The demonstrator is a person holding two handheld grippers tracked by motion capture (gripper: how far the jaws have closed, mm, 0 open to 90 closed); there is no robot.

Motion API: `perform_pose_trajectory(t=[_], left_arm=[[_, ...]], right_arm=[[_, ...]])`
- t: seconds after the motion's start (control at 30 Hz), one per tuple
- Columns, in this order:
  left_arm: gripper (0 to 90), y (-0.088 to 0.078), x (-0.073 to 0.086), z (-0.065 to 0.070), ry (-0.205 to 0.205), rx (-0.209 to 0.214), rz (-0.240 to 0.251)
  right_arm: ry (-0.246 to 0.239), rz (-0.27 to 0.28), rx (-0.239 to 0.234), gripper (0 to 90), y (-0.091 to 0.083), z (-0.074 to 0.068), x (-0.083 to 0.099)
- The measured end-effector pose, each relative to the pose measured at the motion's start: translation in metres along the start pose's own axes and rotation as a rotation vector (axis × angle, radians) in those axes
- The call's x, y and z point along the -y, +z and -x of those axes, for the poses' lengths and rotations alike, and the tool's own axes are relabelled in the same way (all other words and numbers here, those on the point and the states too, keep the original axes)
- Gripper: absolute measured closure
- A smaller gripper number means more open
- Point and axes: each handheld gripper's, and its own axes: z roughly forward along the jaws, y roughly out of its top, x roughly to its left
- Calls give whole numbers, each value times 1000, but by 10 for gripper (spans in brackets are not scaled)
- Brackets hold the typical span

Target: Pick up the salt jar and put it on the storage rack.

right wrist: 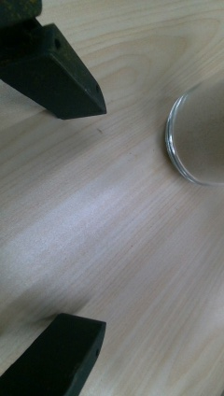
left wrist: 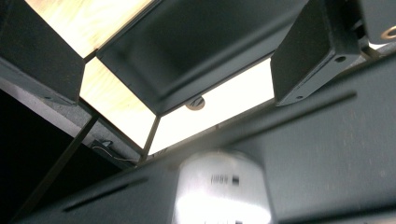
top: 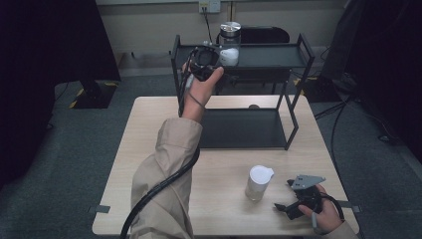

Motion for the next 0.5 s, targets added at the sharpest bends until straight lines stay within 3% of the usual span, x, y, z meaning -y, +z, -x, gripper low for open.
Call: perform_pose_trajectory(t=[0.5], left_arm=[[25, 14, 43, -5, -2, 36, -1]], right_arm=[[0, 0, 0, 0, 0, 0, 0]])
